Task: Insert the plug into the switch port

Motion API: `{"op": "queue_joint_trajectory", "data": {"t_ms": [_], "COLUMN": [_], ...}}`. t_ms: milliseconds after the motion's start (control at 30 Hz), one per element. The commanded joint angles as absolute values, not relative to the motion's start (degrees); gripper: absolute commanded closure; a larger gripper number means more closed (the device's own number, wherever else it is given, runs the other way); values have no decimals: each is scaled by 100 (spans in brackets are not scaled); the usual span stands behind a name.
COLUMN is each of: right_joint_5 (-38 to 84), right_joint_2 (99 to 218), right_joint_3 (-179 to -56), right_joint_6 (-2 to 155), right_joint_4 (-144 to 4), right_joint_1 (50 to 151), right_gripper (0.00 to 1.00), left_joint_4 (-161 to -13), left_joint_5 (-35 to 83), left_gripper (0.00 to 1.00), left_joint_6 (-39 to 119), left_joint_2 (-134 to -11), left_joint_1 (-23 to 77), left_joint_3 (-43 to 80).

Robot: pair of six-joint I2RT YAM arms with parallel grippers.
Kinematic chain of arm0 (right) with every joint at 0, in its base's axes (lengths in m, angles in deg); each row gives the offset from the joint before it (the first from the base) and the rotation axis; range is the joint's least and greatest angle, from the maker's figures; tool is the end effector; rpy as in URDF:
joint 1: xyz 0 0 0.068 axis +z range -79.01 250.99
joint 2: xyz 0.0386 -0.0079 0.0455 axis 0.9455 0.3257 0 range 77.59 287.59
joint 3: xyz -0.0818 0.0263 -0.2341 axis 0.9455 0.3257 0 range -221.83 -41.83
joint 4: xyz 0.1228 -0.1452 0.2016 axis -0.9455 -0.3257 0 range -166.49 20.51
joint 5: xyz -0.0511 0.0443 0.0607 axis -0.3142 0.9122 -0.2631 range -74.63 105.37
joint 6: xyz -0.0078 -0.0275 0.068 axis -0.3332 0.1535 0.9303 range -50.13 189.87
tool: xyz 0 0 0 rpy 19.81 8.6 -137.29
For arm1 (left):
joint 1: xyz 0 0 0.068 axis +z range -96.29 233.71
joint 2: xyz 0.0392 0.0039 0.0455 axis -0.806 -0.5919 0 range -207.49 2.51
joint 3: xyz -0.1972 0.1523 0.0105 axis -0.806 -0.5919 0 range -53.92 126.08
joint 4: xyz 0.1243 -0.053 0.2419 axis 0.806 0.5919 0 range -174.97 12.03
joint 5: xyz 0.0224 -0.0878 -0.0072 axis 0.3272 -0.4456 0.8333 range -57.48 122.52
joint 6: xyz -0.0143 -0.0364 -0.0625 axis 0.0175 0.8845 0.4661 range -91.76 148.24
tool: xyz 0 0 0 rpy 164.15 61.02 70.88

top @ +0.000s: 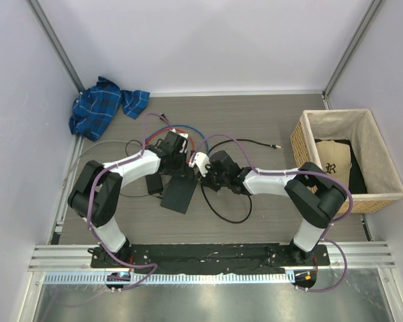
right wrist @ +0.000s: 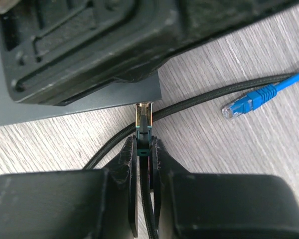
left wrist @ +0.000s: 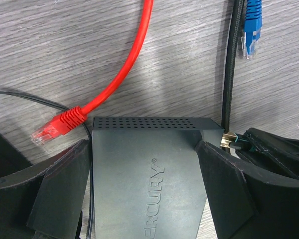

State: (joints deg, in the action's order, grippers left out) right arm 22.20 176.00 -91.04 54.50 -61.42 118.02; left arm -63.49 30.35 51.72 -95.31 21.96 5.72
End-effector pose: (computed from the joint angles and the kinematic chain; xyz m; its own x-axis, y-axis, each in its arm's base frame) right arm 0.2490 0.2782 0.1028 -0.2235 -0.6261 -0.7470 -0.8782 0.4619 -0.1243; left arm 0.3082 -0.1934 0.1194 -0.8891 0.0819 -0.4503 0.2048 0.9511 -0.2314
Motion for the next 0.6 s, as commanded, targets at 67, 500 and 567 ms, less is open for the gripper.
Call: {"op": "queue_joint_trajectory", "data": {"t_ms": [67, 500, 567], "right_joint_5": [2574, 2451, 2451], "right_joint_2": [17506, 17638, 17585], "right_joint_3": [-9641, -9351, -9211], "right_joint_6": [4493, 4473, 4666], "right_joint_4": [-5674, -4666, -4358], "right_joint_1": [11863, 11854, 11854], "right_gripper": [99, 99, 99], "left_joint_4": [-5878, -6089, -6106], "left_joint_5": [2584, 2225, 2172], "left_gripper": [11, 11, 11], "left_joint_6": [5091, 5100, 5109], "left_joint_2": [-9636, -9627, -9636], "left_joint_1": [1952, 1961, 1961], "left_joint_3": [479, 409, 409]}}
